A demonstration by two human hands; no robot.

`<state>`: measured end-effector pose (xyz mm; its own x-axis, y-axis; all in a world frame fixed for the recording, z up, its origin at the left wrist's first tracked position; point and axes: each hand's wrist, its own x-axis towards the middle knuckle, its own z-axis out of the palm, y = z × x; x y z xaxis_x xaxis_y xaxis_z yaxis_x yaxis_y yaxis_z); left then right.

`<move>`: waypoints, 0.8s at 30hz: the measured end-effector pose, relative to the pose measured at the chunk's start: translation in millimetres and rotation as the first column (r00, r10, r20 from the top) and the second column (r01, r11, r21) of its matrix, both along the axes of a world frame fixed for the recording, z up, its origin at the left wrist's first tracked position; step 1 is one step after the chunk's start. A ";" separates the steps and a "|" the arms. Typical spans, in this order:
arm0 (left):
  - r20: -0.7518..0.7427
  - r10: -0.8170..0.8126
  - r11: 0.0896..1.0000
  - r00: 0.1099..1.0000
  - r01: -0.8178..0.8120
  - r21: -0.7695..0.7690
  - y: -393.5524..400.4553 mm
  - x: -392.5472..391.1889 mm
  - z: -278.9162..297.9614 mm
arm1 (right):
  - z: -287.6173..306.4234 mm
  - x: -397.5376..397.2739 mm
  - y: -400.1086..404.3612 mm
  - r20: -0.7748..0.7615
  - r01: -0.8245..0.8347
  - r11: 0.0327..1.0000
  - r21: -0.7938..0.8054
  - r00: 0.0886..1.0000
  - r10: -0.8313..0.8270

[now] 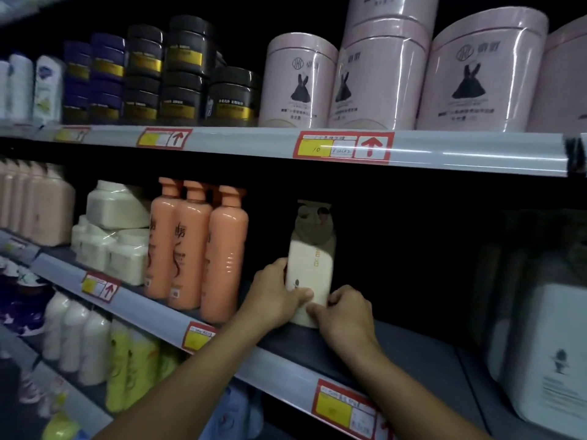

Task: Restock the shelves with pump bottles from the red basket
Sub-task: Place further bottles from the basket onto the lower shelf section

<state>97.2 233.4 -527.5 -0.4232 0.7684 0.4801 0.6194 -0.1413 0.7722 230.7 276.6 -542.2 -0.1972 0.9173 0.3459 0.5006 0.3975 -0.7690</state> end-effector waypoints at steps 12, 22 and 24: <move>0.196 -0.025 0.997 0.980 0.040 -0.072 9.4 -8.6 6.0 | 8.4 -12.4 -3.2 0.015 0.001 1.000 -0.021 1.000 0.000; 0.304 -0.009 0.995 0.953 -0.020 0.094 -38.7 32.1 13.2 | 37.3 17.5 -56.9 0.008 -0.151 0.986 0.067 0.988 0.151; 0.327 -0.041 0.990 0.944 -0.006 0.139 -59.6 53.1 21.2 | 41.8 37.6 -80.8 -0.040 -0.178 0.973 0.150 0.982 0.186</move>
<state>150.3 173.8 -506.4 -0.5621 0.7141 0.4173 0.3311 -0.2680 0.9047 268.3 195.8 -500.4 -0.3335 0.8070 0.4874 0.3690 0.5875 -0.7202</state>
